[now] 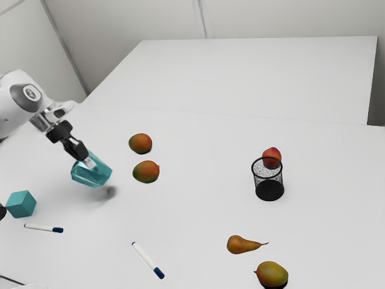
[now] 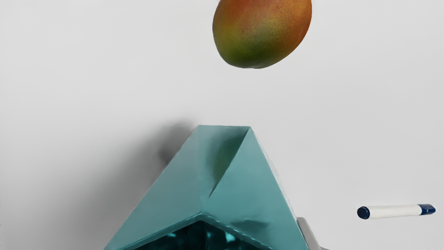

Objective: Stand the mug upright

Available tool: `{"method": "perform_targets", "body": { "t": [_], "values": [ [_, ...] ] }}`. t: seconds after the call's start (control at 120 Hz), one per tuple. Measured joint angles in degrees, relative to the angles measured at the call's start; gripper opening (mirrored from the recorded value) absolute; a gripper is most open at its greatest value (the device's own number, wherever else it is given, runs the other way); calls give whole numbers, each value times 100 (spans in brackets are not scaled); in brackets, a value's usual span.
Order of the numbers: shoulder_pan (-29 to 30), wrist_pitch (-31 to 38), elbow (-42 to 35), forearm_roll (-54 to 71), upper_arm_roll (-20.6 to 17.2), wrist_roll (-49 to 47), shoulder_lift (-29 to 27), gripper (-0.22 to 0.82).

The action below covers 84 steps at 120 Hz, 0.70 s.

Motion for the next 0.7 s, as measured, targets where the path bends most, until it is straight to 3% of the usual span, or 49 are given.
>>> {"method": "perform_targets", "body": {
  "t": [0.417,0.7],
  "values": [
    [-149,1216,-873,1534,-1382,-1305,-797,-18],
    [-2,1783,-1379,1878,-1858,-2240,-973,-18]
  ]
}}
